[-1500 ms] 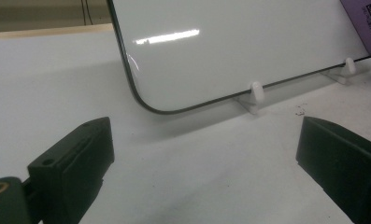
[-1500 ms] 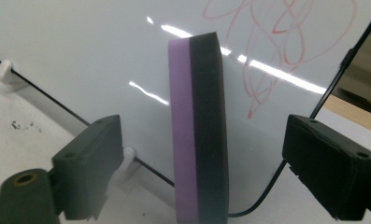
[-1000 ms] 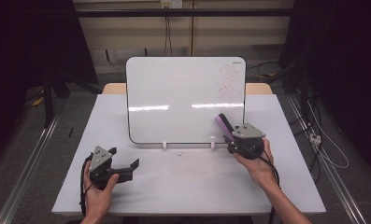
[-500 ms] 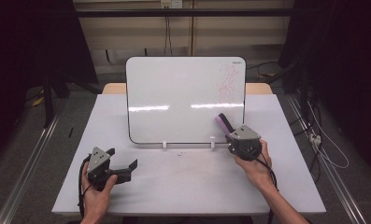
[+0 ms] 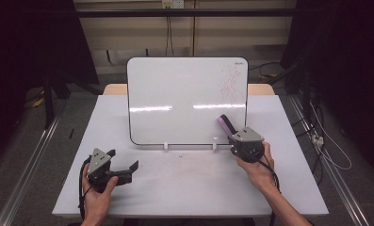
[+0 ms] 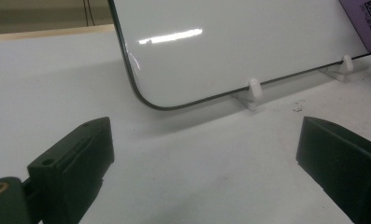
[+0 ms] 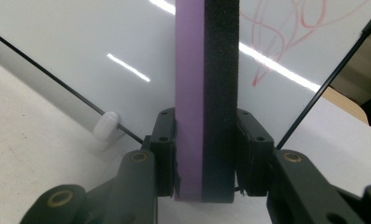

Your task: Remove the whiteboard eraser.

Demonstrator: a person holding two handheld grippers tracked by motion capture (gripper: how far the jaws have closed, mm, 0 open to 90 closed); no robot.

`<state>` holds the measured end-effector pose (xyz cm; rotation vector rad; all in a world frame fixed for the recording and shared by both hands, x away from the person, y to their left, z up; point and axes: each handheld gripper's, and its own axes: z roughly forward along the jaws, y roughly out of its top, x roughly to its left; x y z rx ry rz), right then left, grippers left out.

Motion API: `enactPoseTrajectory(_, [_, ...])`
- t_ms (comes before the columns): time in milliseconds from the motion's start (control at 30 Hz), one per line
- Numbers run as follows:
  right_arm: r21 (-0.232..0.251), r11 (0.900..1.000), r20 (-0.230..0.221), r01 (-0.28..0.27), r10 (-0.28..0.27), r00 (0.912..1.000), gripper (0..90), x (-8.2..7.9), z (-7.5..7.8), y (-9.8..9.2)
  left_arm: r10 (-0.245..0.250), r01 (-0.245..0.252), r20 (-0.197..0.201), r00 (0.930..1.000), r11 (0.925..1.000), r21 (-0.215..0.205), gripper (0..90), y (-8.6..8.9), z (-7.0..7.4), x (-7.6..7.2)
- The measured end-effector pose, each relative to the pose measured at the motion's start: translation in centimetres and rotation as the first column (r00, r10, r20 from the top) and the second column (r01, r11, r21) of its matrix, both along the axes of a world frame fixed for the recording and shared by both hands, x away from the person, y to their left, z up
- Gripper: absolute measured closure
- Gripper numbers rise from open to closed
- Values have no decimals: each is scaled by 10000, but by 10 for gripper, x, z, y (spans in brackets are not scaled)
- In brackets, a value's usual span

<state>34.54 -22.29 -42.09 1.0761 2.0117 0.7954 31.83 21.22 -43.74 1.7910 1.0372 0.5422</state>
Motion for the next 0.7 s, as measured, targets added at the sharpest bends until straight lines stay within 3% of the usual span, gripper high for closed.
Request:
enactPoseTrajectory(67, [125,9999,226,-120,117,9997,651,-3,3,1,12,-12,10,10000,10000,-20,40,0,0,0])
enactPoseTrajectory(367, [466,9984,396,-308,289,9988,651,-8,5,3,44,-44,44,10000,10000,-61,42,-1,0,0])
enactPoseTrajectory(600, [1343,9893,749,-575,477,9960,651,-12,9,3,59,-57,97,9999,9999,-146,53,-3,2,3])
enactPoseTrajectory(700, [1795,9802,912,-837,682,9935,651,-13,10,5,96,-94,243,9997,9999,-93,56,-6,4,4])
